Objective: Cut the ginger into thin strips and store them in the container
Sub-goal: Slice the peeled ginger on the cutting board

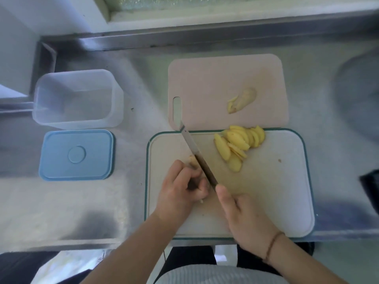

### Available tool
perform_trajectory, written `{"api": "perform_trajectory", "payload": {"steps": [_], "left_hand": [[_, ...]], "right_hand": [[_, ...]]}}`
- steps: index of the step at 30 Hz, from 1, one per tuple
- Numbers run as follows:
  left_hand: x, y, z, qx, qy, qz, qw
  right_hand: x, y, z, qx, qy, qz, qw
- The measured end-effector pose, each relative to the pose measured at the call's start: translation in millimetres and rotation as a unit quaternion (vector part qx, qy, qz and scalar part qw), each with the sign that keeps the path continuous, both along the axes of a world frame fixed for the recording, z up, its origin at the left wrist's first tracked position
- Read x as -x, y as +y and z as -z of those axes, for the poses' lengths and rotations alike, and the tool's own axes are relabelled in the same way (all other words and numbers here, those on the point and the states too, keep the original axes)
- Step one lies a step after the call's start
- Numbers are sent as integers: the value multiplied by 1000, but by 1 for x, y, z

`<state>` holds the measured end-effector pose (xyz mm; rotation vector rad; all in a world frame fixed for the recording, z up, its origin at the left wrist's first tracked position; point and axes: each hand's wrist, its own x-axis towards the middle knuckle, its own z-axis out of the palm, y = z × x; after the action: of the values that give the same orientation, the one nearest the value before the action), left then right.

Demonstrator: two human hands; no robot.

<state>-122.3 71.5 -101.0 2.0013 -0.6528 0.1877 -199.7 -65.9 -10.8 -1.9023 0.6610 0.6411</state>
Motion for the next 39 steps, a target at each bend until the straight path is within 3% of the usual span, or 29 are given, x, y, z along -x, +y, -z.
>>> {"api": "perform_trajectory", "payload": {"steps": [6, 15, 39], "left_hand": [[4, 3, -2, -38, 4, -6, 999], [8, 2, -5, -48, 4, -41, 998], [4, -4, -5, -60, -28, -70, 995]], "right_hand": [[-11, -37, -12, -87, 29, 113, 989], [15, -5, -19, -4, -50, -22, 999], [19, 14, -25, 40, -45, 2, 998]]}}
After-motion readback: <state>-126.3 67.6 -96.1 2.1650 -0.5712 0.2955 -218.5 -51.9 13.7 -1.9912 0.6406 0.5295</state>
